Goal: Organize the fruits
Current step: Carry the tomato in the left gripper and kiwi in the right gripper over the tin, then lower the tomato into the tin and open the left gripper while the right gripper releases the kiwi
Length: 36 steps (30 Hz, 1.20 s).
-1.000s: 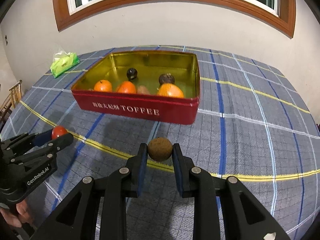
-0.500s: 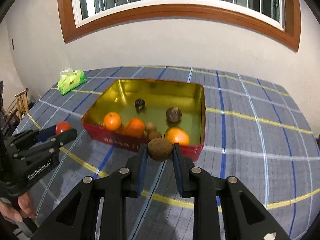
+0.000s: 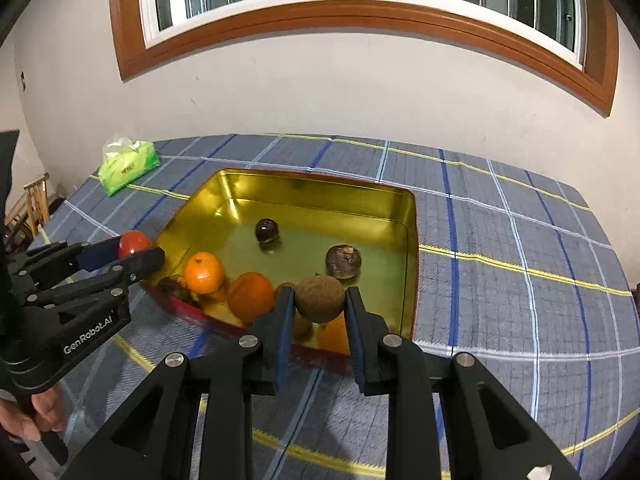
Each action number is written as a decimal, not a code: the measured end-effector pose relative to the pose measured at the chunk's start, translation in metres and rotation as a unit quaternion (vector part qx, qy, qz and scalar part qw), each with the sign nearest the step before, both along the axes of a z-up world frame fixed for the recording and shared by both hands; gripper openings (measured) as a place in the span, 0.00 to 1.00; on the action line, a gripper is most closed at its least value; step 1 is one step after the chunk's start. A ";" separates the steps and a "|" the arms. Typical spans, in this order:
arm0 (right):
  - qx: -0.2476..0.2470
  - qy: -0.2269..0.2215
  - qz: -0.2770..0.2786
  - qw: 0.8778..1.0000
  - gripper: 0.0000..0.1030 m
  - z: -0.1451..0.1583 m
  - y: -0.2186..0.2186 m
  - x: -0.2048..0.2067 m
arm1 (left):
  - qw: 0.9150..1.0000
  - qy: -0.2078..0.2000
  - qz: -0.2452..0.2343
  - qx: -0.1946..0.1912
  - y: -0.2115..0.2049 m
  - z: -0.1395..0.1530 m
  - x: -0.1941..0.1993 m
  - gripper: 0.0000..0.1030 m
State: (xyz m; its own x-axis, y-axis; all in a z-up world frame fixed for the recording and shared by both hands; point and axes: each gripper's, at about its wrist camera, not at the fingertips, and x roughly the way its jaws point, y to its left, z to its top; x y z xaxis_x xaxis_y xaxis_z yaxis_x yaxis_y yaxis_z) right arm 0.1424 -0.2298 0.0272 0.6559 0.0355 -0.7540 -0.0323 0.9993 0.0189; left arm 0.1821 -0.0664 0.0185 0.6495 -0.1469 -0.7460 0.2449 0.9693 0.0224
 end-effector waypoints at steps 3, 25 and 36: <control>-0.001 0.007 -0.006 1.000 0.23 -0.007 -0.004 0.011 | 1.000 0.005 -0.003 0.001 -0.008 -0.004 0.008 0.31; -0.003 0.036 -0.011 0.999 0.23 -0.033 -0.016 0.047 | 0.999 0.028 -0.010 0.021 -0.034 -0.030 0.040 0.31; 0.007 0.049 -0.020 0.999 0.23 -0.043 -0.016 0.045 | 0.999 0.029 -0.002 0.016 -0.034 -0.033 0.041 0.31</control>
